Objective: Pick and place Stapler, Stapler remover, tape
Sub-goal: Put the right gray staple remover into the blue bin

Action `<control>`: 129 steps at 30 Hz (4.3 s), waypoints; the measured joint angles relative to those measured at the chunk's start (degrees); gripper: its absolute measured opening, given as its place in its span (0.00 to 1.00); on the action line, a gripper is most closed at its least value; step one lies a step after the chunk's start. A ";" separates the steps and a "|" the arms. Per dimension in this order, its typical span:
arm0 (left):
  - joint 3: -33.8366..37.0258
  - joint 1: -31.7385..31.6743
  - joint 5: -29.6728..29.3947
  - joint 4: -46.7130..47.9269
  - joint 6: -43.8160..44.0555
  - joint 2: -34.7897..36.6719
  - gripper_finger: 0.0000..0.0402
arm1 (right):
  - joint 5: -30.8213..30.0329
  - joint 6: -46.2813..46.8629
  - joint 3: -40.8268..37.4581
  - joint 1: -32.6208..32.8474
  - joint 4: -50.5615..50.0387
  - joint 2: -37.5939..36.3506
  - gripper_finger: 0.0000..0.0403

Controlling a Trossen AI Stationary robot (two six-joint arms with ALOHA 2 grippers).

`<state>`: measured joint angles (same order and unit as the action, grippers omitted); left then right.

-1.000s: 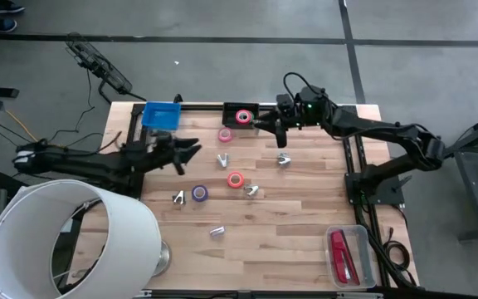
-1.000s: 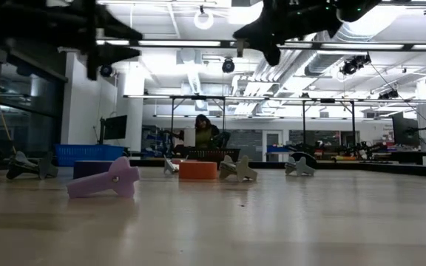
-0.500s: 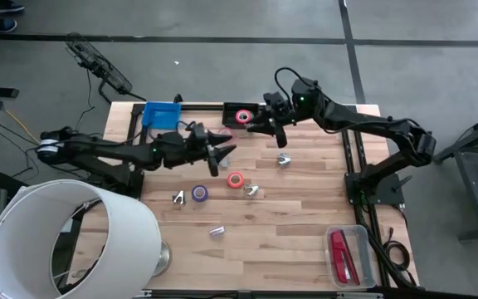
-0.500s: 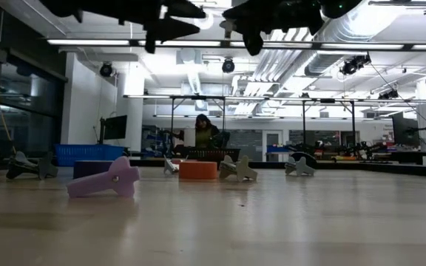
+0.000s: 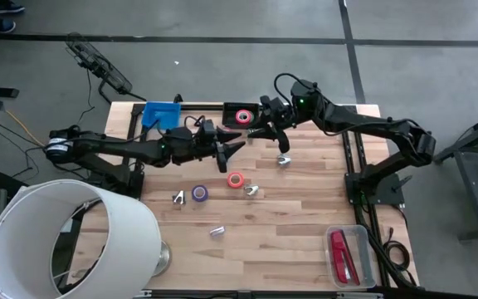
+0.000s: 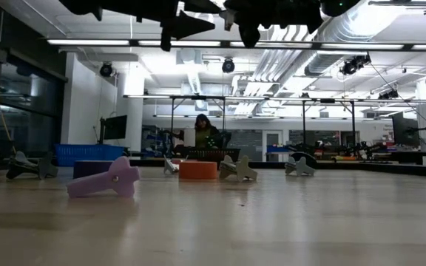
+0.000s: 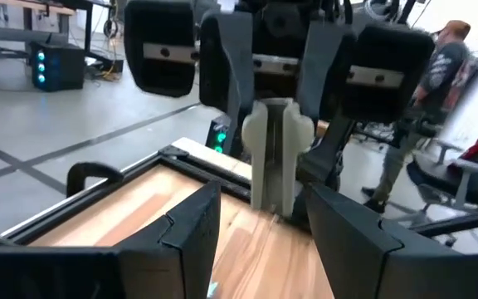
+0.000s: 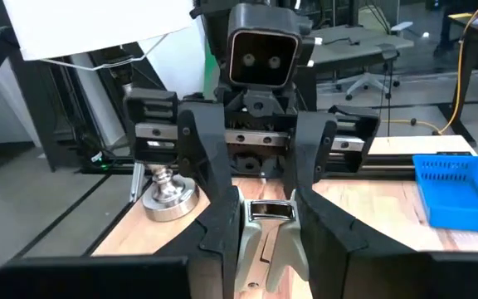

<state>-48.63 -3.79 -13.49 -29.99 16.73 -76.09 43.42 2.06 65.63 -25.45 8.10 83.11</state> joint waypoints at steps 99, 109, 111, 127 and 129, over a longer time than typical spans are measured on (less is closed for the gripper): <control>-0.45 -14.17 -21.18 25.07 13.01 -0.01 0.23 | -10.10 10.80 0.00 -9.52 -2.22 -2.55 0.69; -0.45 -24.23 -23.84 35.78 24.99 -0.63 0.23 | -10.10 9.21 0.00 -11.41 -7.01 -3.08 0.69; -0.45 -25.67 -24.37 38.27 27.04 -1.50 0.23 | -10.08 9.02 0.00 -11.71 -7.38 -3.08 0.69; -0.45 -31.97 -29.34 45.59 38.33 -10.44 0.23 | -10.49 8.11 0.00 -12.20 -9.07 -3.08 0.69; -0.45 -32.69 -29.31 46.96 40.14 -10.82 0.23 | -10.49 8.14 0.00 -12.20 -9.36 -3.08 0.69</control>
<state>-49.08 -36.48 -42.80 16.97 56.86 -86.91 32.93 10.20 65.63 -37.65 -1.27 80.03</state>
